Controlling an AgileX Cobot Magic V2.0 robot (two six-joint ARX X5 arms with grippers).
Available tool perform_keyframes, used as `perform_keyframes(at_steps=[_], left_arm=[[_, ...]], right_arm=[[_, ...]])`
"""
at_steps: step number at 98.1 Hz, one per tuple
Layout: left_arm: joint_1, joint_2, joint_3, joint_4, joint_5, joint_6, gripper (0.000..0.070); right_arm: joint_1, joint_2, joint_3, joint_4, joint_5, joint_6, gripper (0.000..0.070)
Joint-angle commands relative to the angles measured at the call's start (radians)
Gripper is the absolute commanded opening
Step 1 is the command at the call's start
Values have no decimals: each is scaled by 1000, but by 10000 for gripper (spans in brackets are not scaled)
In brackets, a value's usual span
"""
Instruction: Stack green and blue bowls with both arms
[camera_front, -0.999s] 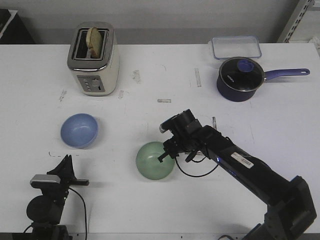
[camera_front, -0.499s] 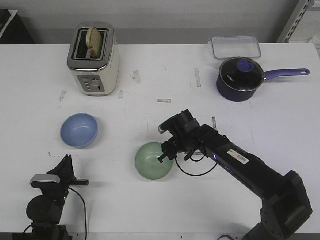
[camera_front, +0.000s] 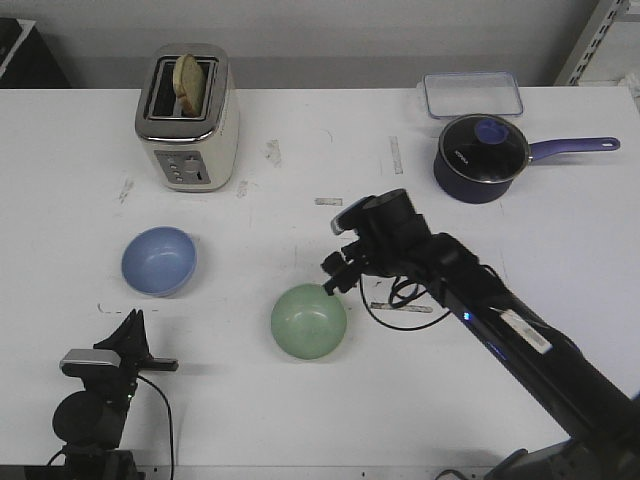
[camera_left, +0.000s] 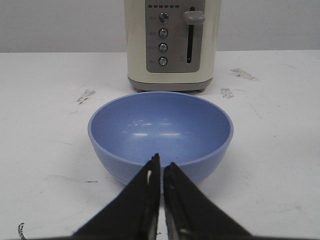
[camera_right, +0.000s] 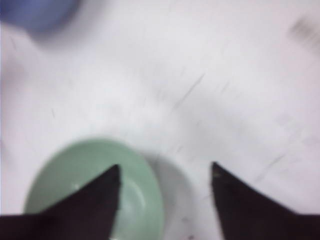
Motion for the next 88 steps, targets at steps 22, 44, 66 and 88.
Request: perform_keyframes(at_steps=[22, 44, 66, 88], left_arm=[[1, -2, -21, 12, 0, 5, 1], [1, -2, -21, 12, 0, 5, 1], [1, -2, -21, 5, 0, -17, 4], [1, -2, -17, 17, -4, -102, 1]], right_arm=[[-206, -212, 14, -72, 207, -36, 0], [-409, -442, -180, -32, 222, -58, 0], [-510, -741, -512, 106, 225, -61, 0], [-514, -984, -746, 178, 225, -60, 0]])
